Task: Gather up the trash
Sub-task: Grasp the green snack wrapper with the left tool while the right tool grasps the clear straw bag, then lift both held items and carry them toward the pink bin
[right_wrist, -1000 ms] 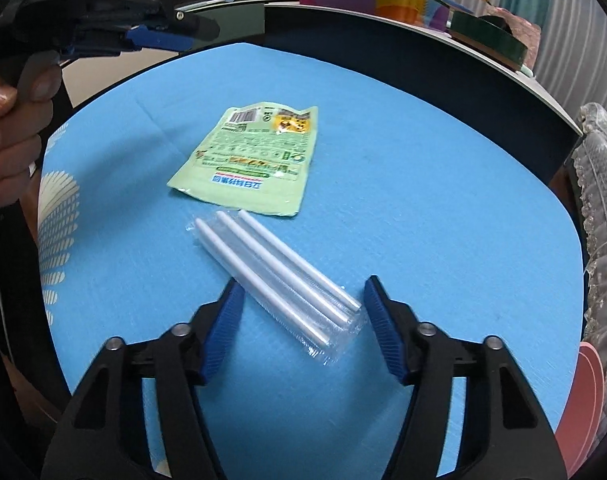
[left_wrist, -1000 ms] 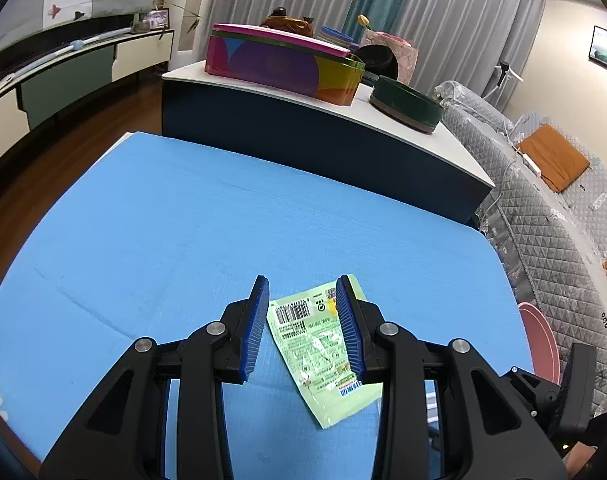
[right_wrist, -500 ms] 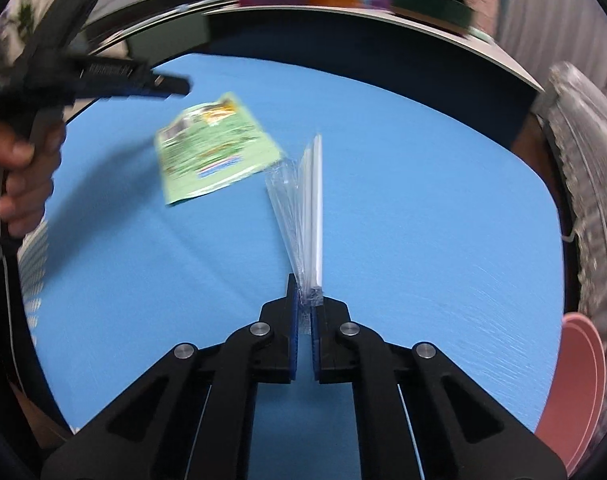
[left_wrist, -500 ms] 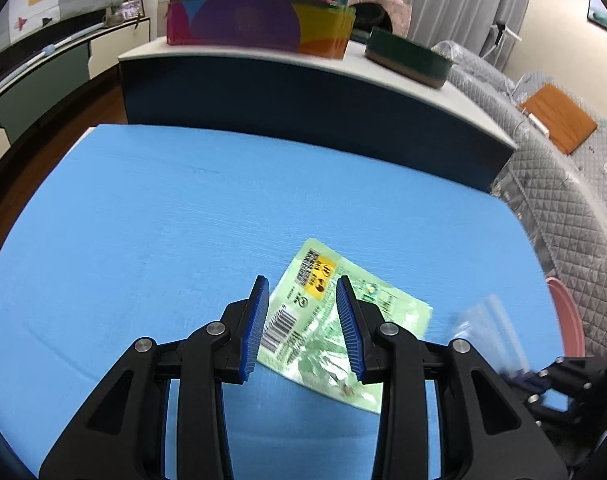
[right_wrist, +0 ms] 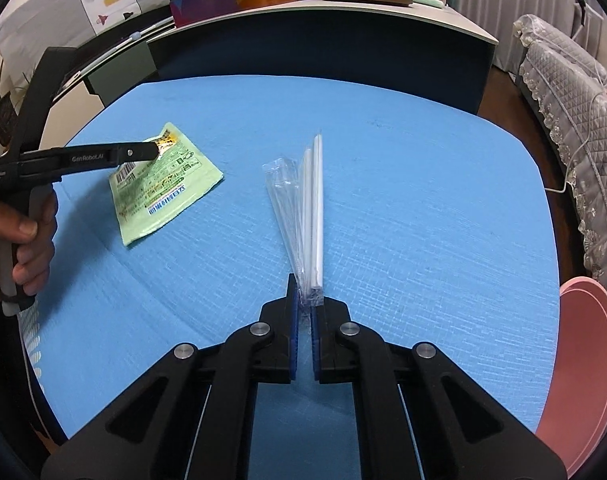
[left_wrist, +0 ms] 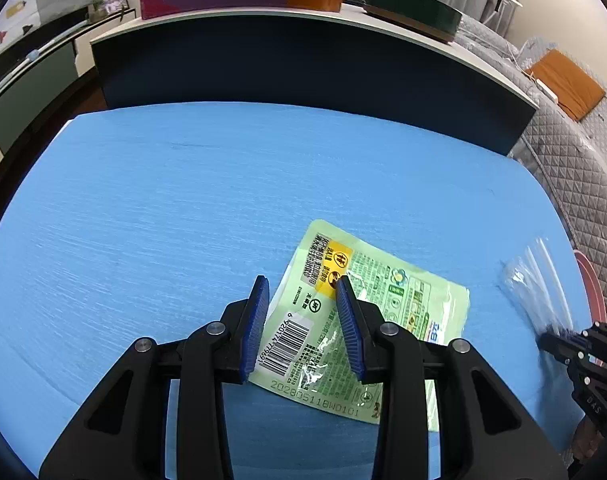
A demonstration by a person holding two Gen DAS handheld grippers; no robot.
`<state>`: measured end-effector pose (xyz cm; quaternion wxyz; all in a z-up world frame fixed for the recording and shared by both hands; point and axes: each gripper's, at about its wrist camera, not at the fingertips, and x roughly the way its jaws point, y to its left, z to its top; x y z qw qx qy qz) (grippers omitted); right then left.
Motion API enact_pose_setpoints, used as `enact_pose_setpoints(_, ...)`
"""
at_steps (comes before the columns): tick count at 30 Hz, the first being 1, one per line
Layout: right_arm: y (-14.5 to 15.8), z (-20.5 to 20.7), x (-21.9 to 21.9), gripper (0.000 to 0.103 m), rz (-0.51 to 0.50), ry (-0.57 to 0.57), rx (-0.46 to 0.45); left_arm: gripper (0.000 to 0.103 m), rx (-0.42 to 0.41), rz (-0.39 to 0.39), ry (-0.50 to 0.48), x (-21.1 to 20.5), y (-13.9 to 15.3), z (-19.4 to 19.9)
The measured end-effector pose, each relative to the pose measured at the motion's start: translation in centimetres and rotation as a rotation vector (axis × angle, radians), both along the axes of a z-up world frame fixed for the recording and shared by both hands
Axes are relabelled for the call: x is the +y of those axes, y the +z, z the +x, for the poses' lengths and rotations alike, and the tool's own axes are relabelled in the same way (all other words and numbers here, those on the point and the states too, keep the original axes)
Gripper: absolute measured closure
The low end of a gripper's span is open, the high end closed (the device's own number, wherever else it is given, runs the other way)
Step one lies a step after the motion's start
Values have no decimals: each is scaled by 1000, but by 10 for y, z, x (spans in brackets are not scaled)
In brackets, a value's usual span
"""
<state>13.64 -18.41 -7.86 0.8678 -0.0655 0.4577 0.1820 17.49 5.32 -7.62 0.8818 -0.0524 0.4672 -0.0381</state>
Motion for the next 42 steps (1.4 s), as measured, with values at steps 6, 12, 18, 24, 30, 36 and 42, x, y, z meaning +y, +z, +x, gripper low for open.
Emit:
enact_pose_setpoints(6, 3, -2, 0, 98, -2, -12, -5, 83, -3, -3, -32, -5, 2, -7)
enact_pose_setpoints(12, 8, -7, -3, 98, 1, -27, -24, 91, -20, -12, -43, -7, 8, -13)
enact_pose_setpoints(18, 18, -14, -10, 98, 1, -45, -54, 95, -62, -20, -61, -10, 20, -21)
enact_pose_setpoints(24, 32, -22, -19, 98, 4, -73, -95, 98, -119, -34, -75, -17, 38, -32)
enact_pose_setpoints(30, 46, -32, -30, 98, 16, -111, -133, 101, -176, -51, -89, -27, 55, -43)
enact_pose_setpoints(36, 55, -41, -46, 98, 26, -156, -158, 102, -218, -62, -114, -40, 68, -52)
enact_pose_setpoints(42, 65, -52, -67, 98, 41, -204, -185, 102, -243, -67, -138, -54, 78, -58)
